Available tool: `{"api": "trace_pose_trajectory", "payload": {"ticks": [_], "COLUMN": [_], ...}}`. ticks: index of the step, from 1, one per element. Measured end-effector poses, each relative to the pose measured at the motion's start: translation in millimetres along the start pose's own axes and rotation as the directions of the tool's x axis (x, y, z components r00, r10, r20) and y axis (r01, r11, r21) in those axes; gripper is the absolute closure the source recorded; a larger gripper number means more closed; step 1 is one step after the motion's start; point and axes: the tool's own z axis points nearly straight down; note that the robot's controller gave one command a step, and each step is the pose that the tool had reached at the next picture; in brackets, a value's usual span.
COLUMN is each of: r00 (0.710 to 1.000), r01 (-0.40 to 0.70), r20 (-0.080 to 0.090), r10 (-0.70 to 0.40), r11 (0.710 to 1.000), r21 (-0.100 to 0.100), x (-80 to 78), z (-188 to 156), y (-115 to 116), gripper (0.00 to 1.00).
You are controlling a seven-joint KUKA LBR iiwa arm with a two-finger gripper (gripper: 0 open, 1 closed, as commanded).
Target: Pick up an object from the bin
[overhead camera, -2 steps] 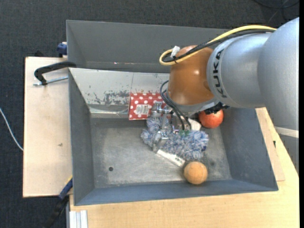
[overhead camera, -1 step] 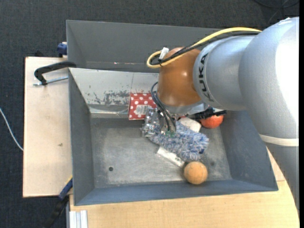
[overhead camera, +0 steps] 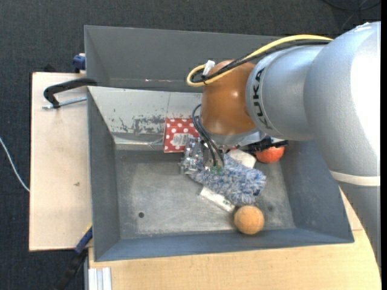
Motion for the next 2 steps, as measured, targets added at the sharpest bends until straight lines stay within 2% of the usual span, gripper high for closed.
{"api": "trace_pose_trajectory", "payload": {"ticks": [2], "r00": [1.0], "r01": [0.0], "r20": [-0.003], "r10": [0.0], "r11": [1.0], "r21": [0.002], "x": [0.1], "z": [-3.0], "y": [0.1], "gripper": [1.0]}}
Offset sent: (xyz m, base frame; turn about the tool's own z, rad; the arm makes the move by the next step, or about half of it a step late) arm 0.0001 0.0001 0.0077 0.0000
